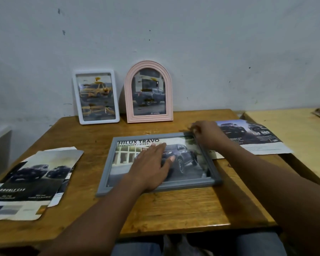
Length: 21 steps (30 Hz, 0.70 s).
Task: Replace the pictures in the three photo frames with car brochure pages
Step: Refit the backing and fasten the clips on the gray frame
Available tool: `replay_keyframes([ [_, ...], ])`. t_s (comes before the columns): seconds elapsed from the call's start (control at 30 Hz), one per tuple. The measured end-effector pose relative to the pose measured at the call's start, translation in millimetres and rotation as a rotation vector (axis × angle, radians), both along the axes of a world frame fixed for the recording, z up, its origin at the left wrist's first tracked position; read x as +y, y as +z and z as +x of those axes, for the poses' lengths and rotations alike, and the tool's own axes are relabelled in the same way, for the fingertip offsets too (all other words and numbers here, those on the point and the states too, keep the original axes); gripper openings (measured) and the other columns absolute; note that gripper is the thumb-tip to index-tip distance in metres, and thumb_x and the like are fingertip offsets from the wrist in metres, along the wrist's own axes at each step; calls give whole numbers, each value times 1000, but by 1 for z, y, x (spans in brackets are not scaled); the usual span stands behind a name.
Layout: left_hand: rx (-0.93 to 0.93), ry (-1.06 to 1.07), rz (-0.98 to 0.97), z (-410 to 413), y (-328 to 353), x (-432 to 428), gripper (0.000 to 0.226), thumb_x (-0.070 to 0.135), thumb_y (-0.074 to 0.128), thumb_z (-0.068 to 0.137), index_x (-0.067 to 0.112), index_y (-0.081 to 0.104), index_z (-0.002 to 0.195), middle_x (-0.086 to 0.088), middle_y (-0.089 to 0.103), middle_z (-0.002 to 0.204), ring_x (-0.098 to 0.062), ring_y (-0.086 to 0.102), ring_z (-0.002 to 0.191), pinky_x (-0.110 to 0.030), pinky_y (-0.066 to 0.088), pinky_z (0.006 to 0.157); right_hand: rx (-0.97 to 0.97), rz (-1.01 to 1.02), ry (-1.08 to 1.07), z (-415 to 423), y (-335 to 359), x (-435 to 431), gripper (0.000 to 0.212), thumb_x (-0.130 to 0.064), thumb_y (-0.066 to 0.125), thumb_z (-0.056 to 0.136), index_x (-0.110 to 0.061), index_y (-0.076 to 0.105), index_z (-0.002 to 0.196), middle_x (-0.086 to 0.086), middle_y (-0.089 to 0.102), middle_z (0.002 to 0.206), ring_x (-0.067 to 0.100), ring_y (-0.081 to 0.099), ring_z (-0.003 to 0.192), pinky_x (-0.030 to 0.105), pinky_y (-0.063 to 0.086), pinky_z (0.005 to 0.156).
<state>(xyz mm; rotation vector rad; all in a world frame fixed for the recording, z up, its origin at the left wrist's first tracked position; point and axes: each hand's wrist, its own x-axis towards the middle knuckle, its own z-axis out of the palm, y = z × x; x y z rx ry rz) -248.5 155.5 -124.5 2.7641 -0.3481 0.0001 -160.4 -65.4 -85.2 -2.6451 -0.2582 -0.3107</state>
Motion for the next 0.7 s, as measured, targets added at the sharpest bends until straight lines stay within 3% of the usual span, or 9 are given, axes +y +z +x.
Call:
replay_keyframes([
  [0.07, 26, 25, -16, 2, -3, 1, 75, 69, 22, 100, 29, 10, 162, 1, 14, 169, -18, 7, 156, -48, 13, 125, -23, -246, 50, -3, -14, 1, 32, -5, 48, 88, -13, 72, 107, 14, 70, 107, 37, 57, 100, 35, 42, 82],
  [0.13, 36, 35, -21, 3, -6, 0, 79, 72, 21, 98, 28, 8, 162, -1, 13, 169, -20, 8, 156, -48, 14, 125, -75, -292, 67, -13, -18, -2, 29, -3, 50, 83, -11, 71, 101, 17, 69, 101, 38, 56, 95, 34, 38, 73],
  [0.3, 29, 65, -74, 7, -10, 1, 85, 77, 20, 93, 28, 11, 162, -2, 17, 169, -23, 14, 155, -50, 19, 124, -112, -272, 116, -63, -15, -8, 23, -14, 53, 81, -10, 73, 90, 12, 69, 90, 33, 59, 86, 38, 51, 72],
  [0.53, 12, 96, -90, 6, -7, -1, 87, 78, 16, 92, 26, 16, 161, -1, 27, 166, -26, 28, 151, -51, 29, 119, -83, -227, 30, -156, -13, -12, 26, -14, 49, 89, -16, 72, 101, 4, 67, 96, 25, 50, 91, 37, 46, 78],
  [0.63, 8, 95, -133, 3, -4, -1, 80, 72, 20, 97, 25, 15, 161, 0, 29, 165, -25, 28, 151, -50, 28, 119, -132, -235, -19, -180, -17, 9, 27, -13, 47, 91, -14, 70, 104, 7, 67, 102, 25, 47, 96, 31, 35, 77],
  [0.7, 9, 92, -186, 1, -2, -1, 78, 72, 19, 97, 28, 13, 161, 2, 31, 164, -25, 30, 150, -49, 29, 119, -156, -223, -27, -190, -22, 32, 28, -15, 47, 89, -12, 71, 104, 9, 68, 102, 26, 49, 99, 32, 40, 80],
])
